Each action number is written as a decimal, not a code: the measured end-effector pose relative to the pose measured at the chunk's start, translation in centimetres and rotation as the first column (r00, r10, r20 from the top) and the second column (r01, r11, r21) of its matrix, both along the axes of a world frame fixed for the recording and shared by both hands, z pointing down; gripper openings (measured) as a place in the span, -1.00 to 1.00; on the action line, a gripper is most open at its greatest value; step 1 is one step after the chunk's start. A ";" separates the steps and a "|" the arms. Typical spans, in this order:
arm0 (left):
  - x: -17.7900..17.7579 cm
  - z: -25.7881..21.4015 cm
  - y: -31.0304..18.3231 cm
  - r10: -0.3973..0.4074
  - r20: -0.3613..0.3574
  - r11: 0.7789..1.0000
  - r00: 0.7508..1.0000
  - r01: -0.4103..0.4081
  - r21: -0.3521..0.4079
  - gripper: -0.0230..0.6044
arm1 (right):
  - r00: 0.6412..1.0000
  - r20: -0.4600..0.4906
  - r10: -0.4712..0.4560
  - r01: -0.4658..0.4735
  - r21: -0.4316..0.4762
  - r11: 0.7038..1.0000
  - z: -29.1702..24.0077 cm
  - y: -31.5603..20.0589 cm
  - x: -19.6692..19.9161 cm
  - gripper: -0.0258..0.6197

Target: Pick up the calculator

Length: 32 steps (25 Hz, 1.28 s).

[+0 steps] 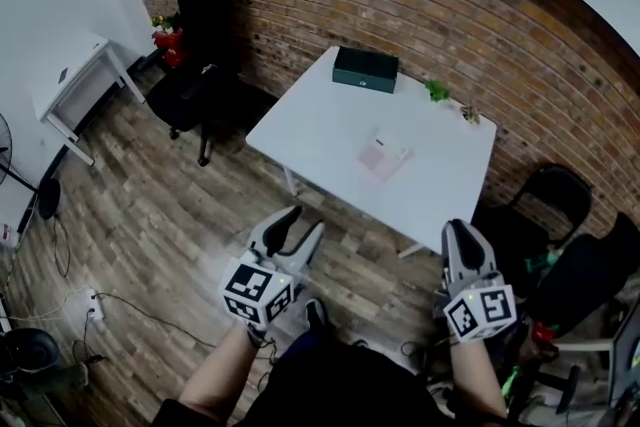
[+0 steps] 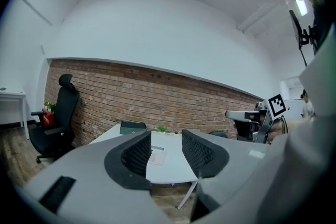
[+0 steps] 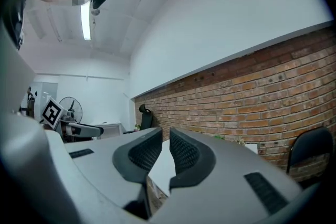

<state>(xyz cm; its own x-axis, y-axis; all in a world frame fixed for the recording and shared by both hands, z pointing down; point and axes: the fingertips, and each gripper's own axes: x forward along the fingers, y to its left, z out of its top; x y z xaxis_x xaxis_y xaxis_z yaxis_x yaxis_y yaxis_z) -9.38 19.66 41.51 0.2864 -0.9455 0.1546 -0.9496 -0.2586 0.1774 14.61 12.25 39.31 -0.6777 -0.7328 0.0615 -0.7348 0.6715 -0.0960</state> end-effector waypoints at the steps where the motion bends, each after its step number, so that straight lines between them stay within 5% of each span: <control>1: -0.9 0.2 -0.5 0.003 -0.005 1.000 1.000 -0.003 -0.004 -0.35 | 1.000 0.001 0.006 -0.006 -0.004 1.000 0.0 -0.6 -0.7 -0.77; 12: -7.7 2.4 -4.5 0.041 -0.068 0.998 0.997 -0.043 -0.036 -0.35 | 0.998 0.033 0.059 -0.056 -0.082 0.995 1.5 -4.3 -6.5 -0.76; 21: -8.8 4.6 -9.0 0.042 -0.105 0.995 0.994 -0.050 -0.081 -0.35 | 0.996 0.047 0.078 -0.070 -0.152 0.986 4.7 -9.2 -7.1 -0.76; 32: -9.5 3.5 -17.3 0.002 -0.059 0.996 0.998 -0.007 -0.087 -0.35 | 0.994 0.109 0.017 0.000 -0.157 0.988 5.1 -20.3 -9.1 -0.75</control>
